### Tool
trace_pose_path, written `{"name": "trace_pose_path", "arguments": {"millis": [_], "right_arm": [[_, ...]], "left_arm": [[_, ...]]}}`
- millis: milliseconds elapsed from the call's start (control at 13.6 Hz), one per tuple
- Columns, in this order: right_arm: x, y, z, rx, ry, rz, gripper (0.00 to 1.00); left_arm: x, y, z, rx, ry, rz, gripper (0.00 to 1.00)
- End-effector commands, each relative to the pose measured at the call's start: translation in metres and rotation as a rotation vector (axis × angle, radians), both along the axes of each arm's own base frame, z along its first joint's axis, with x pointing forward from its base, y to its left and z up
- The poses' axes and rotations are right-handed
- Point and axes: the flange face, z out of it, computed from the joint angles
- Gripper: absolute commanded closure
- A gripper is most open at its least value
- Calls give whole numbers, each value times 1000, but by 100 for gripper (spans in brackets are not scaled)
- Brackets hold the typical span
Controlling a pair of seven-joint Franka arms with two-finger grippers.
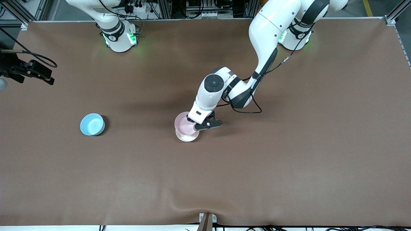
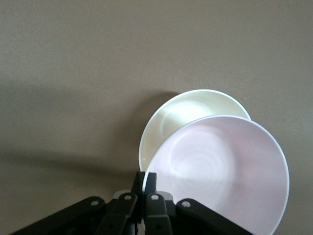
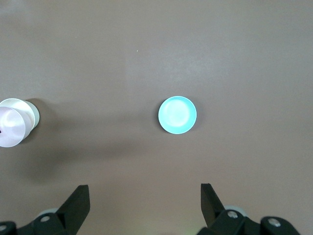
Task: Stack pink and blue bowls on white bowl
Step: 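Lower the pink bowl into the white bowl and open the left gripper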
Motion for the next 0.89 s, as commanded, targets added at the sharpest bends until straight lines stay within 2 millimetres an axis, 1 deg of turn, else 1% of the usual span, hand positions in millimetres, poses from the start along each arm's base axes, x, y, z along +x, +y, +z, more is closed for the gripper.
{"name": "trace_pose_path", "arguments": {"millis": [0,74,148,221,295,369,443,517,590,664,812], "right_arm": [[0,-4,3,-2,2,1,0],[0,-4,3,-2,0,1,0],[0,-4,3,-2,0,1,0],[0,-4,2,-2,3,1,0],[0,-4,2,-2,3,1,0],[1,-3,1,-2,3,3,0],[4,-3,-4,-2,12,3,0],[6,-6,-8,-3,20,-2,0],[8,-7,-10,-3,23,-2,0],[11,-13,-14,-2,28,-11,0],[32,-21,-54,-19,92,-16,0]], "left_arm": [[9,-2,-1,1,-11,16,59],[11,-2,1,-2,-17,14,1],[15,0,6,-4,-27,22,0],[18,2,15,-1,-35,28,0],[20,3,33,0,-38,29,0],[22,10,54,23,-21,30,0],[31,27,83,48,-13,42,0],[46,50,116,60,-23,66,0],[52,70,142,78,-11,82,0],[59,96,169,108,13,94,0],[67,153,223,162,59,104,0]]}}
